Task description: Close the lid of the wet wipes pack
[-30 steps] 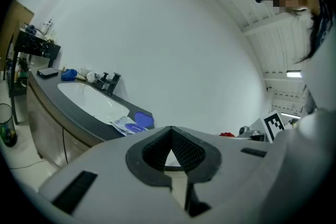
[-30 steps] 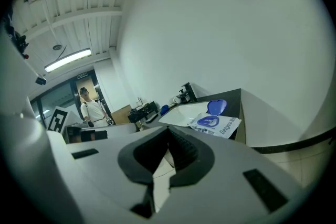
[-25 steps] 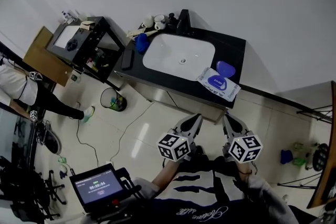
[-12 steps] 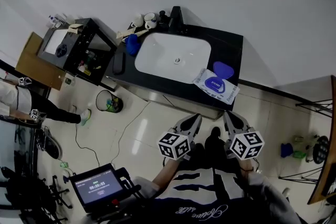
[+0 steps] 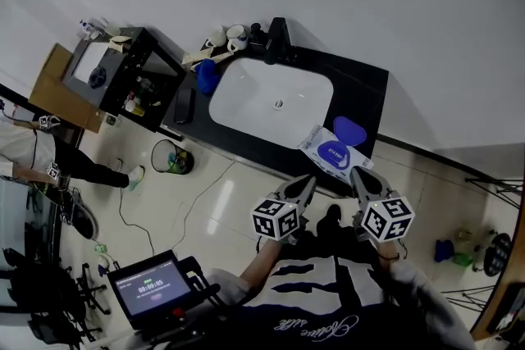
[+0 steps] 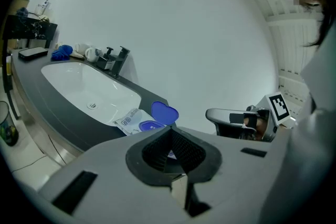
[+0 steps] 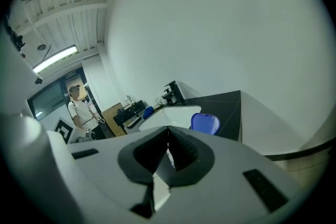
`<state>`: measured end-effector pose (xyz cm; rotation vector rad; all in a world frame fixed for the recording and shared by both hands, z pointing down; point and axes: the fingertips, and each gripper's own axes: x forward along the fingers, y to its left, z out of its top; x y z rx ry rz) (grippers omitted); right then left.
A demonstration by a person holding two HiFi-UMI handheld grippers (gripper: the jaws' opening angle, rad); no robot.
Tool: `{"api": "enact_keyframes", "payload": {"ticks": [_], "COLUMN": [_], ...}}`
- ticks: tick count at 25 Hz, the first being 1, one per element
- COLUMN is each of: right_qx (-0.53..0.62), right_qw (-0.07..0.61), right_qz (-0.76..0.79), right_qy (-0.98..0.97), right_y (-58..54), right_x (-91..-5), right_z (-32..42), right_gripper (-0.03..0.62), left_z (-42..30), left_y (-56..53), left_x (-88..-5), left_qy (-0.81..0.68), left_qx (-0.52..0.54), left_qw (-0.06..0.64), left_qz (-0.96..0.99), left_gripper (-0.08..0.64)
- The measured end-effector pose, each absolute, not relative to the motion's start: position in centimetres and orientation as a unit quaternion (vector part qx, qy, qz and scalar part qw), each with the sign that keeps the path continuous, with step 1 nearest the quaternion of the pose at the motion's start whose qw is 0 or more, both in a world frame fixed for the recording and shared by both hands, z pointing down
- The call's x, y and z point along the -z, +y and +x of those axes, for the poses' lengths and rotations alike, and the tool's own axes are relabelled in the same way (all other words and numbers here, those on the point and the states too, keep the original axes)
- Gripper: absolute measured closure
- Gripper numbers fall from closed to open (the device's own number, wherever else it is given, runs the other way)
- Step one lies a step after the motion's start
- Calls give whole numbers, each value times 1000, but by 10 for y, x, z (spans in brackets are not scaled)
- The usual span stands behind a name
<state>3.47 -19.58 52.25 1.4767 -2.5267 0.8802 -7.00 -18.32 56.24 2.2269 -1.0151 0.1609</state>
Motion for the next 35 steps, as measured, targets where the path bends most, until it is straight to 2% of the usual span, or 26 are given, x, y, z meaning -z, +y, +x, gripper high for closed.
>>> {"api": "enact_keyframes", "payload": {"ticks": [5,12,17,21,28,35], "right_qx": [-291,-308,-311,-303,-314,-338], "right_qw": [50,66,104,133,138,133], "right_qz": [470,456,452,464,495,469], "right_qy": [-832,-832,-829,-822,-798,-805], "right_y": [-215,-262,-281,-293,-327,-334], "right_x": [-519,-562,-587,-601,-619,-624], "right_z": [45,62,72,87,110,96], "right_gripper": [594,594,594,594,594,594], "left_z": [-52,-41,-41,-38,-36,-35], "left_y": [-199,-239,-250,-254,-250,-250], "left_x": [-571,-627,-656,-662,-664,-667], "left_qy": [-384,-382,-376,-374,-369,-365], "left_qx": [-94,-144,-183,-191,-197,-195], "left_qw": [342,360,380,395,402,405], "left_qz": [852,839,825,817,815,815], "left_gripper": [560,559,560,560,559,560]}}
